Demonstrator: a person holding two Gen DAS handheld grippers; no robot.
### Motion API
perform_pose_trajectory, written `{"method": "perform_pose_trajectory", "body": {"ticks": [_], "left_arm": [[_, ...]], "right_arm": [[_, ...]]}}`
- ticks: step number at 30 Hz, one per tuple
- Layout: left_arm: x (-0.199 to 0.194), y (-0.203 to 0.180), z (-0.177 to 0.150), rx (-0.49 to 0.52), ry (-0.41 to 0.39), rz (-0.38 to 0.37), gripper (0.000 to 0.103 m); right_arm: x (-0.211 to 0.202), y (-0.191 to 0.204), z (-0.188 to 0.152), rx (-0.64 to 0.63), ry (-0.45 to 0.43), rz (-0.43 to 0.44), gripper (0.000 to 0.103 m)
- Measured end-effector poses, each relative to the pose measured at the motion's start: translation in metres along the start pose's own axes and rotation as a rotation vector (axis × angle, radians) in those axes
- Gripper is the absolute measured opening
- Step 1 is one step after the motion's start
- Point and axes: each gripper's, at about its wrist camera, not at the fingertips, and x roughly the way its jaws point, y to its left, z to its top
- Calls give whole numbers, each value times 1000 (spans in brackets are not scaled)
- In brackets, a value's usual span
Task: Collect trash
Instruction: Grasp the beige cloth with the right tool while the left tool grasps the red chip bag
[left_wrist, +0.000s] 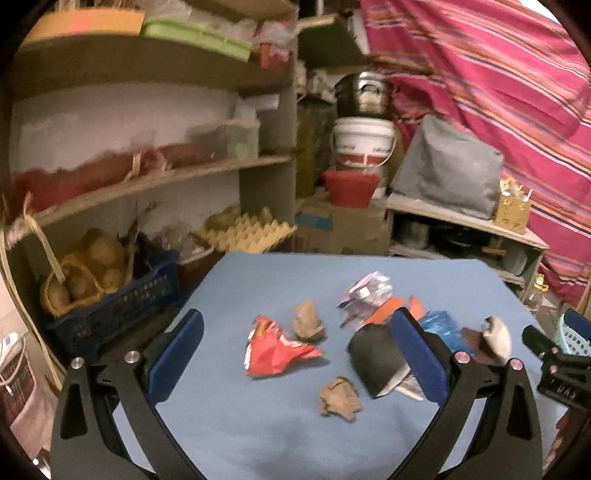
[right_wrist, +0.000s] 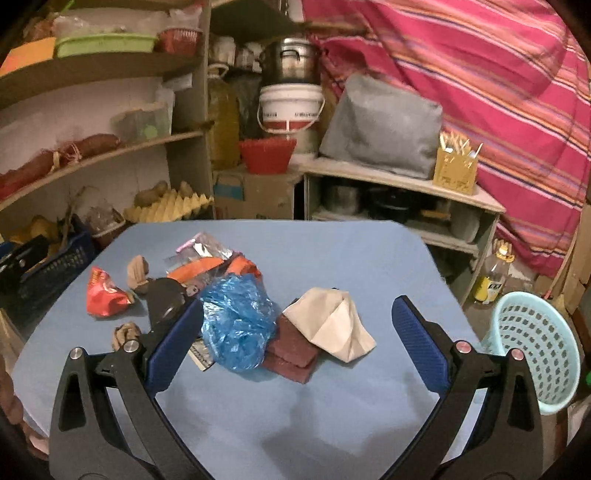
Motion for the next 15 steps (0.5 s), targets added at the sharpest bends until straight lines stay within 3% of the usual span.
{"method": "perform_pose_trajectory", "body": {"ticks": [4,10,15], "left_arm": [[21,13,-4,-4,40,32,99],[38,25,-17,-11,97,18,99],[55,32,-27,2,155,24,99]], "right_arm": [[16,-3,-4,12,11,19,99],[39,-10,-8,46,30,28,99],[58,-8,-11,-14,96,-17,99]]}}
